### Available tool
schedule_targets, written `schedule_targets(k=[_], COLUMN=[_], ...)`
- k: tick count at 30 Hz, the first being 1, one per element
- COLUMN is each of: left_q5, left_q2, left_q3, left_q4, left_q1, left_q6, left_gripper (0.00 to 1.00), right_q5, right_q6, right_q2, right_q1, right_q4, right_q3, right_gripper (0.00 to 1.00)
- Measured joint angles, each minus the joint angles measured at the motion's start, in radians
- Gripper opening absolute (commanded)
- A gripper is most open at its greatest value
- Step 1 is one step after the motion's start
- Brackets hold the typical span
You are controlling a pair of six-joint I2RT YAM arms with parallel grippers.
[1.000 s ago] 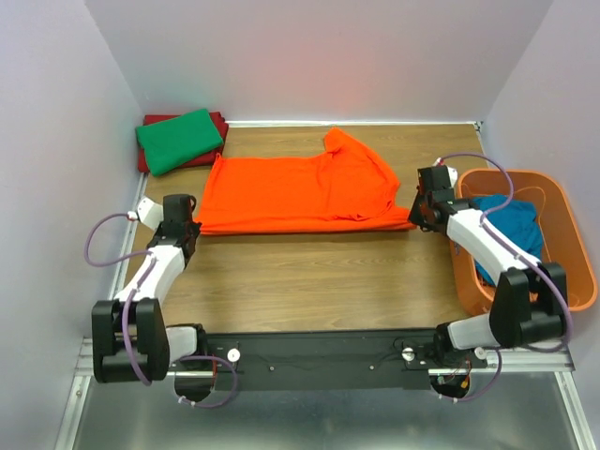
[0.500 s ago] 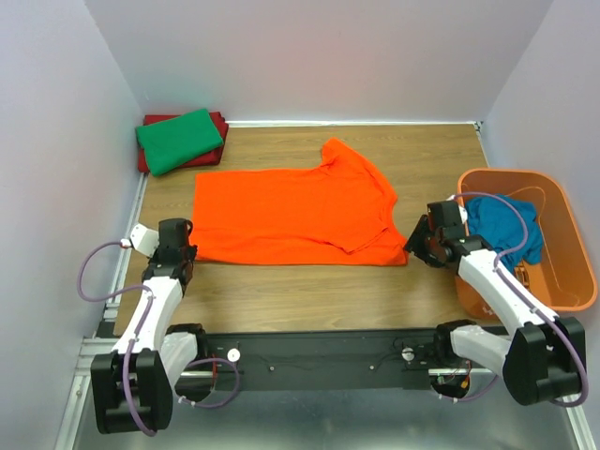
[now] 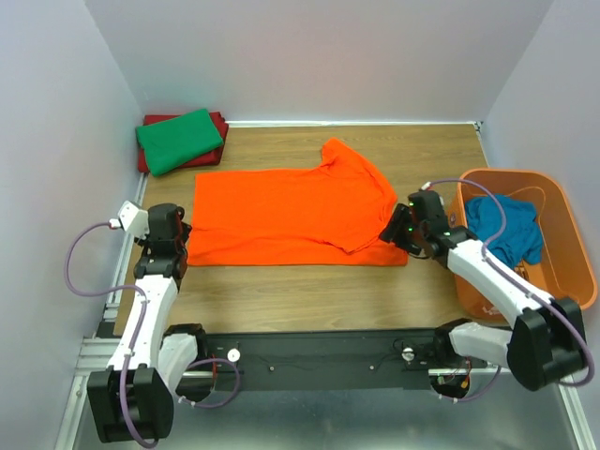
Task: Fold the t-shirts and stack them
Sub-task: Fold the flattened tshirt in 1/3 of the way
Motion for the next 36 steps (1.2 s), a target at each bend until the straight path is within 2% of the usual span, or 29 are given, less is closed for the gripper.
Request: schedule_targets(k=[1, 6, 13, 24, 30, 36], left_q5=[0.0, 0.013, 0.027, 0.031, 0.031, 0.031], left_q2=[0.011, 0.13, 0.322, 0.54, 0.599, 0.65], left_q3=[0.006, 0.01, 0.043, 0.162, 0.181, 0.198], left_q4=[0.009, 0.047, 0.078, 0.127, 0.129, 0.13], left_q1=[0.0, 0.0, -0.006, -0.045, -0.053, -0.053], left_q6=[0.003, -0.002, -0.048, -0.134, -0.157, -0.161], left_gripper=[0.52, 0.49, 0.47, 0.47, 0.45, 0.38], right_q5=[0.0, -0.006, -0.005, -0.008, -0.046, -0.066], right_q6=[0.007, 0.048, 0.065, 0.063, 0.06, 0.061], right_q2=[0.026, 0.15, 0.216, 0.23, 0.229, 0.237], right_q1=[0.032, 0.134, 0.137, 0.137, 0.143, 0.206], right_q4=[0.019, 0.117, 0.224, 0.256, 0.277, 0.312], right_q3=[0.003, 0.005, 0.005, 0.005, 0.003, 0.002], right_gripper=[0.6, 0.59, 0.59, 0.59, 0.6, 0.63])
